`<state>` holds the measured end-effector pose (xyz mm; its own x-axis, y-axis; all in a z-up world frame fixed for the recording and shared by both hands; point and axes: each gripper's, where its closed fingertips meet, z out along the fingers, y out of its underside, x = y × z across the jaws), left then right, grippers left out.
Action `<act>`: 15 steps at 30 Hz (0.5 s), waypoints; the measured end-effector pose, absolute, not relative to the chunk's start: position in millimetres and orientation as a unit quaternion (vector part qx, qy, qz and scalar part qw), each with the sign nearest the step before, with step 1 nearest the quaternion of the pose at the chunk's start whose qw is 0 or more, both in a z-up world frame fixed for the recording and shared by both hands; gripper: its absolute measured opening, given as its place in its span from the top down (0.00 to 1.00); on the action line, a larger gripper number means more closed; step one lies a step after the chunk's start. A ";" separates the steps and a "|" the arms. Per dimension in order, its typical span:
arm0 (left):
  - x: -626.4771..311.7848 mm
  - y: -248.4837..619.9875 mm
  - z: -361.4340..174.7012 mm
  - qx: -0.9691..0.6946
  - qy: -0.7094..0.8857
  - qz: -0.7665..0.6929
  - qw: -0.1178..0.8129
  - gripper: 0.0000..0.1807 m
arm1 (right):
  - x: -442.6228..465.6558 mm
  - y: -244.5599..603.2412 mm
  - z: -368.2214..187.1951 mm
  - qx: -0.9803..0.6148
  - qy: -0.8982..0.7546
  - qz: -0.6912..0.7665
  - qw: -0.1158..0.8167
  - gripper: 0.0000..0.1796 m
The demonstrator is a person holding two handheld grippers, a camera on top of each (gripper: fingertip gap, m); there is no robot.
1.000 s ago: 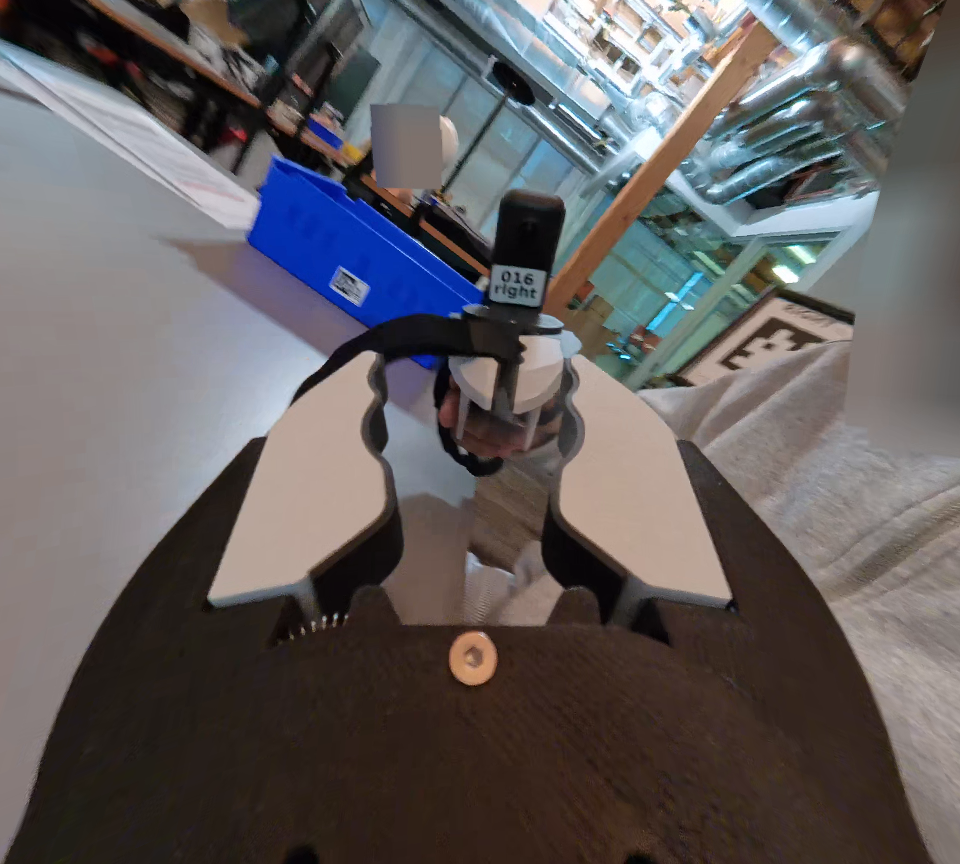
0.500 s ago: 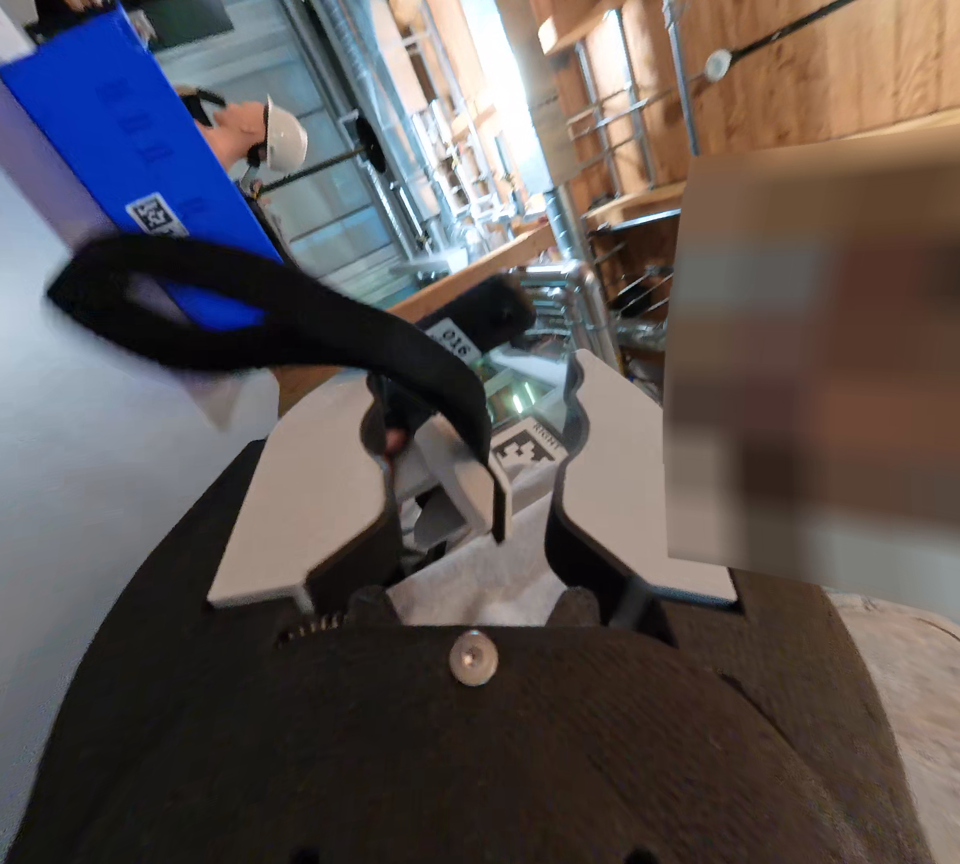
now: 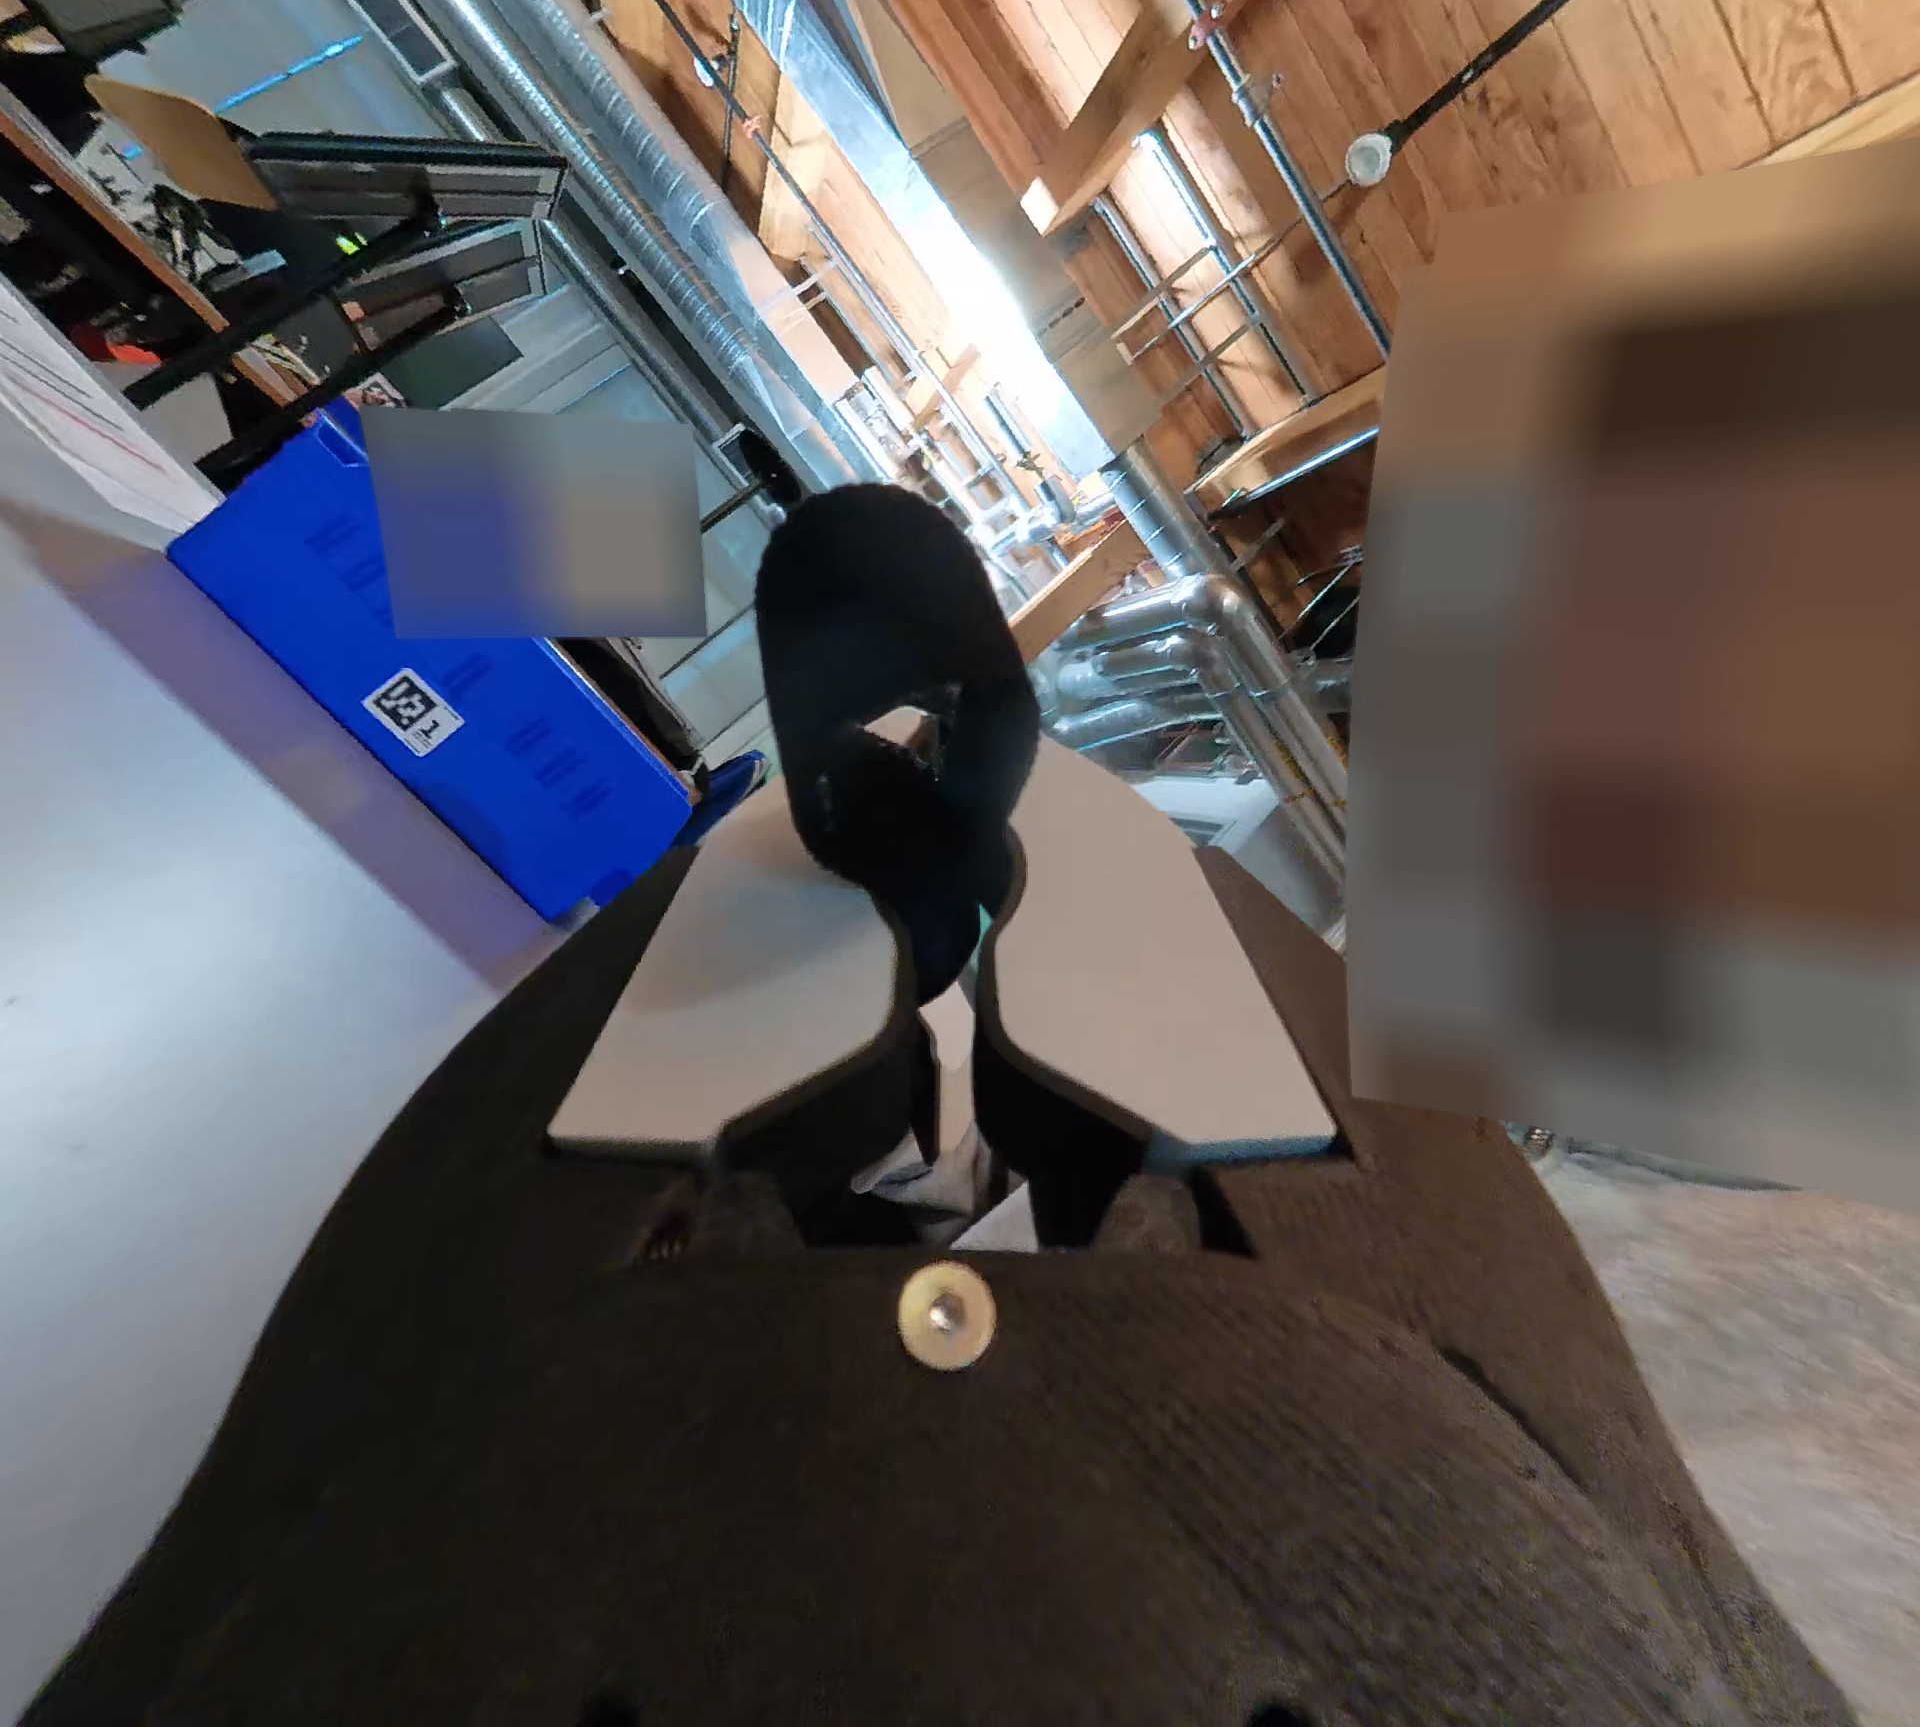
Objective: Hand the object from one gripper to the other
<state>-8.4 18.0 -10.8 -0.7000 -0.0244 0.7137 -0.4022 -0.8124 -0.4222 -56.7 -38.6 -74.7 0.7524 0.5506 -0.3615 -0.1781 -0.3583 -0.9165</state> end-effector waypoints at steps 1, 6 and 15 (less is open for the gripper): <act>-9.3 18.3 -9.7 0.370 -0.292 0.876 0.103 0.98 | -53.9 -37.7 -77.0 -0.759 -0.119 0.324 0.551 0.90; -13.3 20.8 -2.9 0.361 -0.311 0.876 0.079 0.99 | -38.1 -35.9 -73.5 -0.754 -0.086 0.325 0.565 0.77; -15.2 43.3 8.0 0.366 -0.315 0.876 0.018 0.99 | 1.3 -37.0 -53.8 -0.708 0.007 0.347 0.615 0.73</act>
<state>-15.2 43.3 8.0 -0.7318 -0.1993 0.6517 -0.2615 -0.8010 -0.5386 1.3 -37.0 -53.8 0.7594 0.4170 -0.4994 -0.4358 -0.2438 -0.8664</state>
